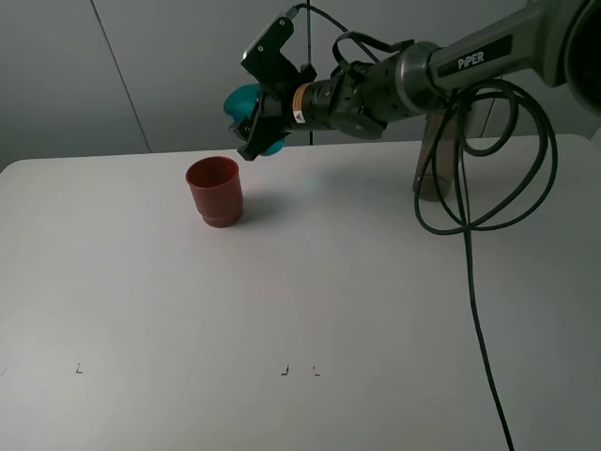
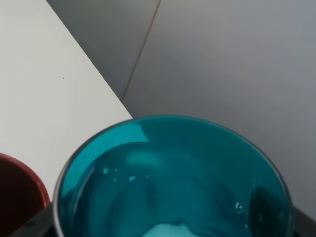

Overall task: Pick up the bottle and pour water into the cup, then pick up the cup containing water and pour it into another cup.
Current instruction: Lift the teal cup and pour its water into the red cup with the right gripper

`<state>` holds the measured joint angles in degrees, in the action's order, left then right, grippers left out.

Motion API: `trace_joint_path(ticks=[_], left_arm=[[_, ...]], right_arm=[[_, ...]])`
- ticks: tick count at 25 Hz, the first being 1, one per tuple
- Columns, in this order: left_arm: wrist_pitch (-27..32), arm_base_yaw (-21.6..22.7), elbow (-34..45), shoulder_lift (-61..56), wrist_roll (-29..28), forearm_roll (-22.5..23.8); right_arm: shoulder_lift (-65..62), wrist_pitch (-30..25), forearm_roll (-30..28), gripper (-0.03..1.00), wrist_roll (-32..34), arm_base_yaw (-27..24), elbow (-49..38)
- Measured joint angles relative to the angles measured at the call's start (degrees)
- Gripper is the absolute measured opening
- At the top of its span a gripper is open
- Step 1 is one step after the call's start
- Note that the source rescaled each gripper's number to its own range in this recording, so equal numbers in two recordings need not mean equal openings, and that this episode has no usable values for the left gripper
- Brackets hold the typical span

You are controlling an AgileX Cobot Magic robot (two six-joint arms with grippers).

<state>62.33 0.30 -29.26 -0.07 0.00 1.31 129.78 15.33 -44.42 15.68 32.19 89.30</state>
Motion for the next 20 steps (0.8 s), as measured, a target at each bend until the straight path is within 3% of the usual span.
trace_joint_path(ticks=[20], left_arm=[[0.0,0.0,0.0,0.0,0.0,0.0]], right_arm=[[0.12,-6.12,-0.15,0.14,-7.39,1.76,4.25]])
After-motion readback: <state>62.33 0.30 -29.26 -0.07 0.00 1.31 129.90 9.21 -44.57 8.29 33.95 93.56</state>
